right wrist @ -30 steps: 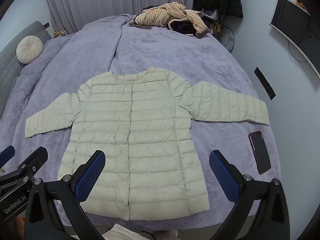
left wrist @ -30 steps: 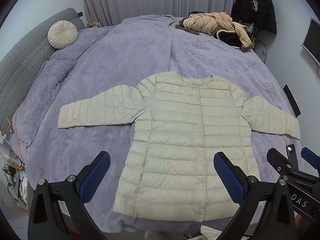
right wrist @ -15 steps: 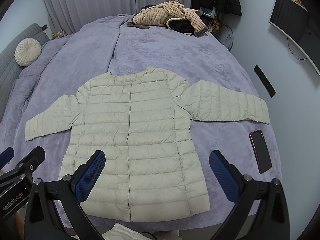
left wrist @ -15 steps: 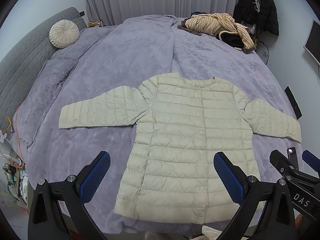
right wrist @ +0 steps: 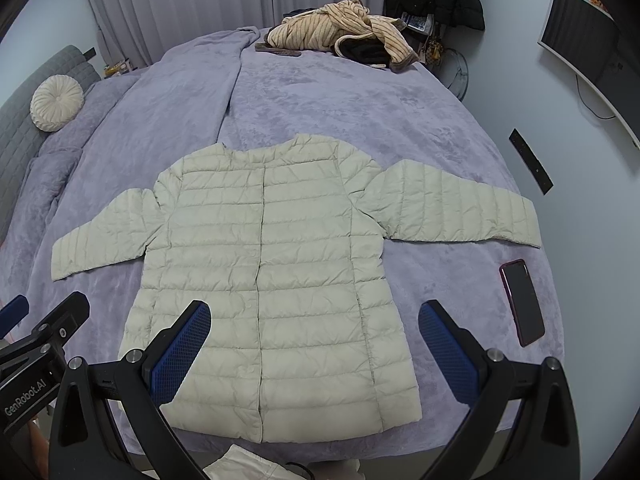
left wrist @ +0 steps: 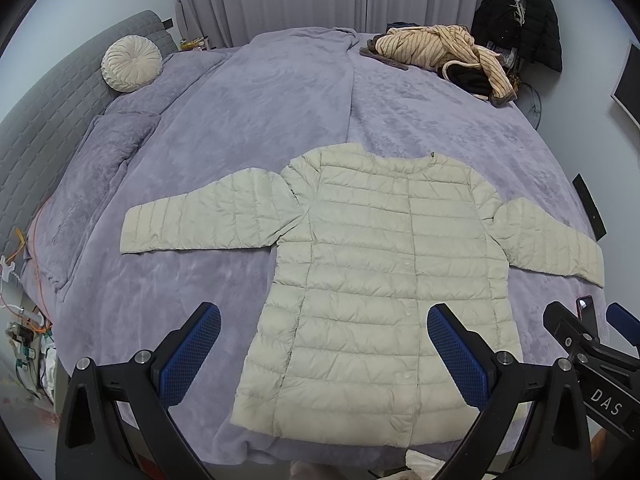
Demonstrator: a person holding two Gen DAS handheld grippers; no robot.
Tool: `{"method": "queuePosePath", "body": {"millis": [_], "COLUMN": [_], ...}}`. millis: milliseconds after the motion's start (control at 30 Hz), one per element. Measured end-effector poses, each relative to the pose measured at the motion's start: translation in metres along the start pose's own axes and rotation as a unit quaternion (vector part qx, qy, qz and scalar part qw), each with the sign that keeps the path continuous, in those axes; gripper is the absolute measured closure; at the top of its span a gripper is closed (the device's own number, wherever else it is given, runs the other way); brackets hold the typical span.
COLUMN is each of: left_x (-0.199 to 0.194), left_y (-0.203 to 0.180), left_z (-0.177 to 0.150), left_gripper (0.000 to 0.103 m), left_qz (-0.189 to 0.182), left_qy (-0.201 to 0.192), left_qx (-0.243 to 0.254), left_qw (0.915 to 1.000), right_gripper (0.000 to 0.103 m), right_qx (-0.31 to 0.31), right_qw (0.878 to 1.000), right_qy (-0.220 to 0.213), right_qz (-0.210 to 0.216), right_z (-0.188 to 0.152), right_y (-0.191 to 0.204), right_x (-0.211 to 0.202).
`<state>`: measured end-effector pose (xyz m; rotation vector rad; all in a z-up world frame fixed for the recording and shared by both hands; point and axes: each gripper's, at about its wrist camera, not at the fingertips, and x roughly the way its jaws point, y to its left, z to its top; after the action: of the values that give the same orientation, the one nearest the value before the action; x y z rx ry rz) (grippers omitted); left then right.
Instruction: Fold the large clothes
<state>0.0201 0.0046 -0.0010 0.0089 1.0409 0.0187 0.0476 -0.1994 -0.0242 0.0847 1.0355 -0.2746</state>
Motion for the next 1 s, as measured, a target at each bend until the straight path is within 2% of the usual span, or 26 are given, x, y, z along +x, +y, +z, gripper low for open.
{"method": "queuePosePath", "body": {"millis": [1000], "left_x": [0.0009], "left_y": [0.0071], "left_z": [-0.0057], "left_gripper": [0.0], "left_qz": [0.003], "left_qy": [0.008], "left_qx": [-0.004], "left_qw": [1.0], "right_gripper": [0.0], "right_qx": [-0.001], "right_qw": [1.0], "right_qy": [0.002], "right_qz": [0.001], "right_z": [0.0011], "right_y": [0.0012], "right_x": [0.001]}}
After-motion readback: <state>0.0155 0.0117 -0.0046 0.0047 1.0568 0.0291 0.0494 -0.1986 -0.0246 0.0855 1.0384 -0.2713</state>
